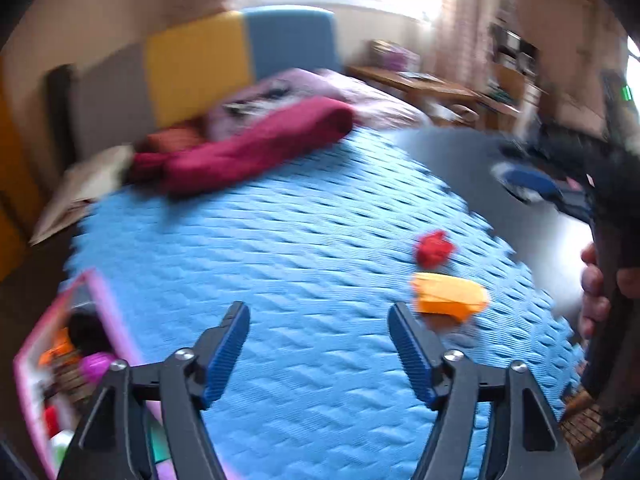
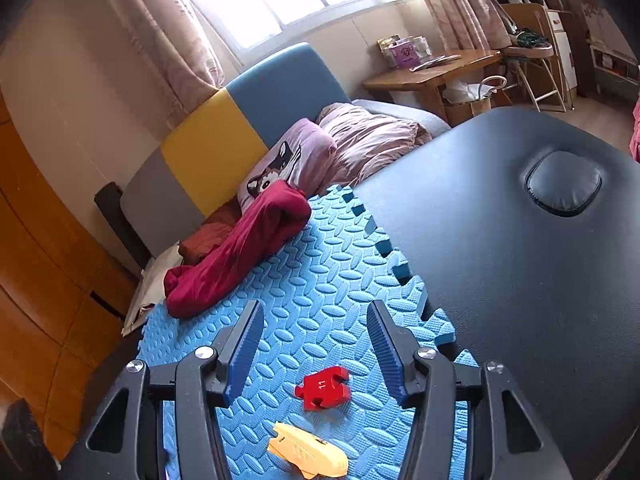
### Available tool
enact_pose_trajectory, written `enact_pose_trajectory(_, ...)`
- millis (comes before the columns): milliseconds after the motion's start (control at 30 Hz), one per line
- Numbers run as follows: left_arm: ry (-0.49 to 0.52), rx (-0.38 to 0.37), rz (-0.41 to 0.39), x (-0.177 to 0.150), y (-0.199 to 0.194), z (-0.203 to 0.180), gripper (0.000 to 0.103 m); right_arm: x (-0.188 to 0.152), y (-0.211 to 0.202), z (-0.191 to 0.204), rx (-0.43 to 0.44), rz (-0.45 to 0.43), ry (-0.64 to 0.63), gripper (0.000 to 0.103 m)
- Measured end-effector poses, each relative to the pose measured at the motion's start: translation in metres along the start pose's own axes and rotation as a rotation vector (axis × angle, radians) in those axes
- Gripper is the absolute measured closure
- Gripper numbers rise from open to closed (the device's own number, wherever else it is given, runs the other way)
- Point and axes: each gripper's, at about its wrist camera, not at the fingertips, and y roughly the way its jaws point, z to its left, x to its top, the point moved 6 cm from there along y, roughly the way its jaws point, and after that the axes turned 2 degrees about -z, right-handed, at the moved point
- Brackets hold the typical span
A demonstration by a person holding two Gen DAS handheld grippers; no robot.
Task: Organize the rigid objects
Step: 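Move both grippers from the tray back over the mat toys, then grasp the yellow plastic piece with the left gripper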
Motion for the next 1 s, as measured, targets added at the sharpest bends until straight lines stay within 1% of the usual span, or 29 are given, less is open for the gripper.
enact_pose_trajectory(33,0.025,-0.044,0.011,0.001,0.009,-0.014,0.023,0.001,-0.001,-0.001,-0.007,-0.002,-0.002,0.049)
enact_pose_trajectory(100,0.059,-0.088,0.019,0.001,0.018,-0.034,0.015,0.001,0.0,-0.002,-0.002,0.0,0.01,0.049)
enact_pose_trajectory(233,0.15,-0.182,0.039,0.002,0.032,-0.068,0.014,0.005,-0.003,-0.007,0.004,-0.016,0.035,0.049)
enact_pose_trajectory(300,0.198,-0.209,0.045,0.001,0.035,-0.081,0.014,0.006,-0.004,-0.01,0.004,-0.023,0.046,0.049)
enact_pose_trajectory(367,0.246,-0.214,0.05,0.003,0.042,-0.094,0.014,0.006,-0.004,-0.01,0.012,-0.021,0.054,0.049)
enact_pose_trajectory(433,0.257,-0.214,0.059,0.004,0.052,-0.099,0.014,0.006,-0.003,-0.01,0.014,-0.016,0.053,0.049)
enact_pose_trajectory(500,0.244,-0.219,0.07,0.006,0.061,-0.1,0.016,0.005,-0.003,-0.009,0.015,-0.013,0.05,0.049)
enact_pose_trajectory(533,0.231,-0.217,0.08,0.006,0.066,-0.099,0.02,0.005,-0.002,-0.009,0.014,-0.01,0.05,0.049)
enact_pose_trajectory(567,0.219,-0.205,0.095,0.005,0.071,-0.097,0.029,0.004,-0.002,-0.009,0.015,-0.006,0.051,0.049)
enact_pose_trajectory(600,0.195,-0.206,0.101,0.003,0.073,-0.093,0.035,0.004,-0.001,-0.009,0.014,-0.001,0.052,0.049)
enact_pose_trajectory(667,0.147,-0.205,0.092,0.0,0.071,-0.084,0.036,0.003,0.001,-0.01,0.014,0.008,0.052,0.049)
enact_pose_trajectory(733,0.1,-0.181,0.07,-0.005,0.062,-0.071,0.036,0.0,0.004,-0.008,0.015,0.027,0.043,0.049)
enact_pose_trajectory(800,0.052,-0.169,0.065,-0.012,0.054,-0.06,0.036,-0.004,0.01,-0.007,0.023,0.056,0.04,0.049)
enact_pose_trajectory(833,0.031,-0.149,0.06,-0.017,0.048,-0.052,0.036,-0.006,0.012,-0.006,0.024,0.072,0.037,0.049)
enact_pose_trajectory(933,0.008,-0.083,0.029,-0.031,0.031,-0.037,0.036,-0.015,0.024,-0.005,0.034,0.137,0.036,0.049)
enact_pose_trajectory(1000,-0.044,-0.084,0.029,-0.042,0.022,-0.029,0.036,-0.024,0.033,-0.002,0.033,0.195,0.021,0.049)
